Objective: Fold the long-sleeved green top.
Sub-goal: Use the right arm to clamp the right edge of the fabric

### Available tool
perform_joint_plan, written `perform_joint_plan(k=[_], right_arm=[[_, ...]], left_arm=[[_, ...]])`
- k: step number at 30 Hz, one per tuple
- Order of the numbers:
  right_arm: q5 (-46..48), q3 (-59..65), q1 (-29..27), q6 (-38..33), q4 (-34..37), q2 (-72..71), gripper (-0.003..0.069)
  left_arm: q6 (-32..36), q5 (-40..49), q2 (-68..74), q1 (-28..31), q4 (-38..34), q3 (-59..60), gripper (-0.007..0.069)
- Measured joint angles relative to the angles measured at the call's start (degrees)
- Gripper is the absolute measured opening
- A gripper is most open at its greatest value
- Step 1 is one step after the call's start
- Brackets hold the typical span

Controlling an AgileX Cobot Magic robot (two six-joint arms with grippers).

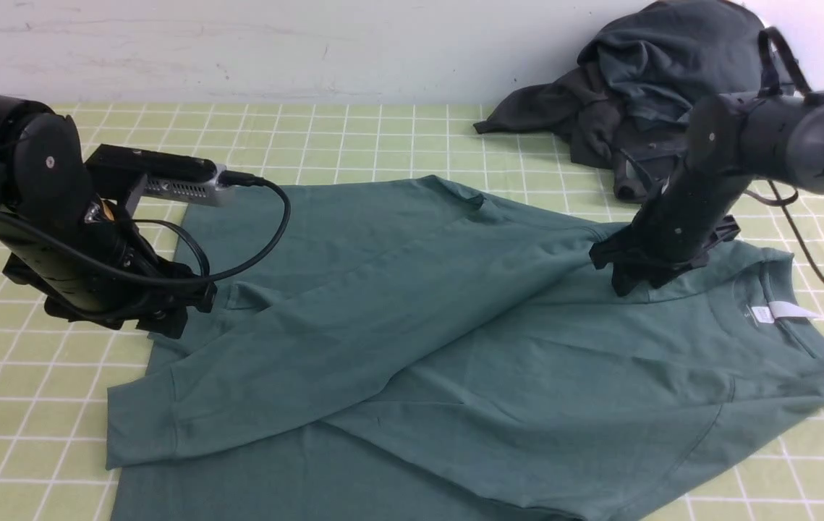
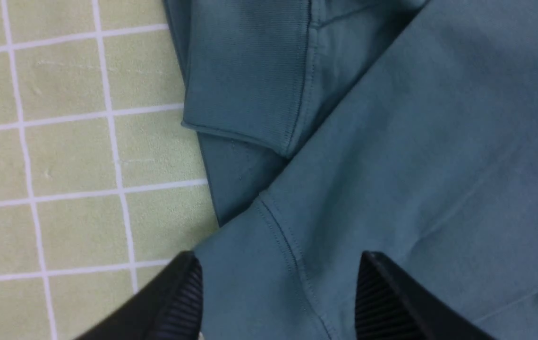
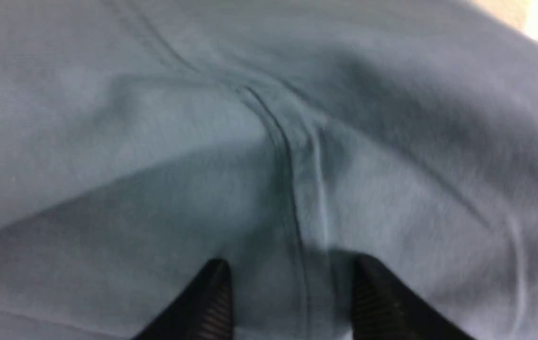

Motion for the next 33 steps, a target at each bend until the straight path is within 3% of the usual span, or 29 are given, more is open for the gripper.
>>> perform_joint_plan(k=[2, 3, 4, 6, 19, 24, 33], right_arm=[[0.22, -0.20, 0.21, -2.13, -0.18, 0.15, 0.0185], [0.22, -0.20, 0.21, -2.13, -0.18, 0.20, 0.0185], [0.38, -0.63, 0.23, -3.35, -0.46, 0.29, 0.0099], [0.43, -1.39, 0.17, -3.50, -1.58, 0.62, 0.0024], [-6.05, -6.76, -3.83, -2.30, -9.03, 1.94, -0.0001], [-5.24, -8.00, -4.02, -0.87, -7.95, 2.19, 0.0034], [-5.51, -14.82, -0.99, -5.81, 4.77, 2.34, 0.0310]], left_arm=[[0.04, -0.64, 0.00, 0.00, 0.00, 0.00, 0.0409], [0.04, -0.70, 0.00, 0.00, 0.00, 0.00, 0.0409], [0.04, -1.33, 0.00, 0.00, 0.00, 0.00, 0.0409], [0.04, -1.56, 0.00, 0.00, 0.00, 0.00, 0.0409], [0.04, -2.04, 0.00, 0.00, 0.00, 0.00, 0.0409], [0.04, -2.04, 0.00, 0.00, 0.00, 0.00, 0.0409], [0.04, -2.95, 1.80, 0.00, 0.00, 0.00, 0.0409]])
